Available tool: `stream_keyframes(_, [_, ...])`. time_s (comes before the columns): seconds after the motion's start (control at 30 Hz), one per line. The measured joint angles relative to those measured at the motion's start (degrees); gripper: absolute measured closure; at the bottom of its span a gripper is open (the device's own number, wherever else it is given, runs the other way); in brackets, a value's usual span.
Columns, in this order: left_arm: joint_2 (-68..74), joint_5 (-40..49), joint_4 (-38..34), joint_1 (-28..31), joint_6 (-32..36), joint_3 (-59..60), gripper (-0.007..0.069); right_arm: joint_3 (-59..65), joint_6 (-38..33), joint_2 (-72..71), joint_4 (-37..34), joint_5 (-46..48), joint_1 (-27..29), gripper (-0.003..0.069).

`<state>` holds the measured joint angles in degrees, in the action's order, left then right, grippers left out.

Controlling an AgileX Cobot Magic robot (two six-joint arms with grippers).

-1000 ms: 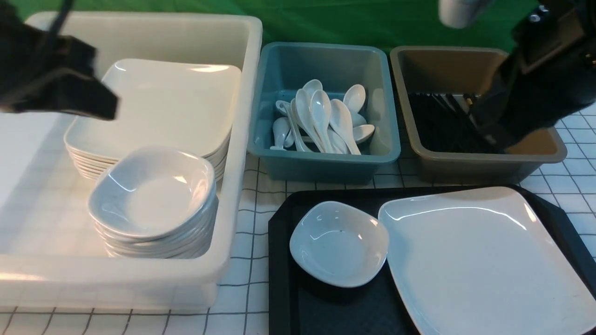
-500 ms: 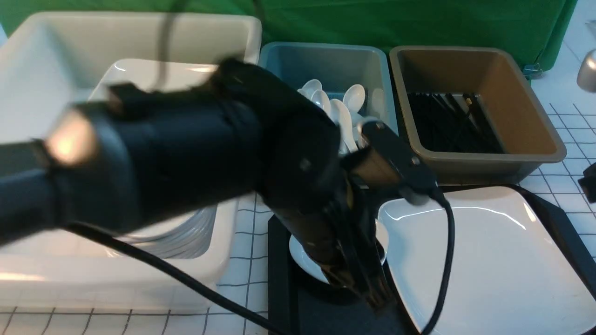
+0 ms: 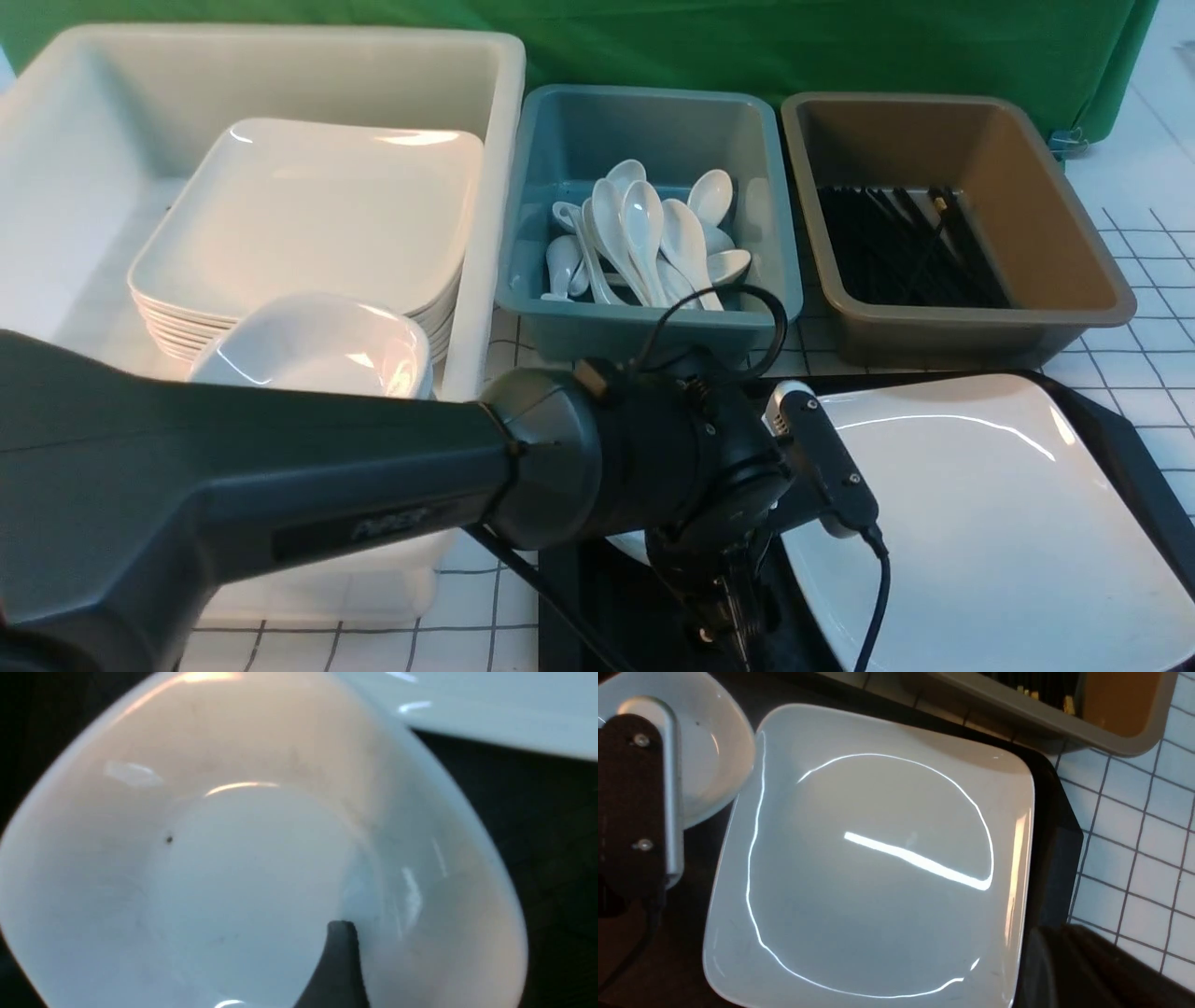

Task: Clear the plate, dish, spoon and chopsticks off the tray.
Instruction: Use the left arm to grab a small plate from the dinner plate, then use the left arm to put the small plate into the large storage box on the left

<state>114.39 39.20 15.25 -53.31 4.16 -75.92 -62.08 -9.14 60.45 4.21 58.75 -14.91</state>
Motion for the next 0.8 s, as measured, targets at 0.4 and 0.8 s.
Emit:
stream_keyframes(0.4, [-3.0, 5.3, -1.8, 0.1, 0.1, -5.3, 0.0580, 0.0, -0.2, -2.2, -0.9, -0.2, 0.0, 0.0645])
stream_keyframes(0.8, [-19.6, 22.6, 2.0, -0.1, -6.0, -24.0, 0.0599, -1.2, -2.6, -2.2, -7.6, -2.1, 0.0, 0.0645])
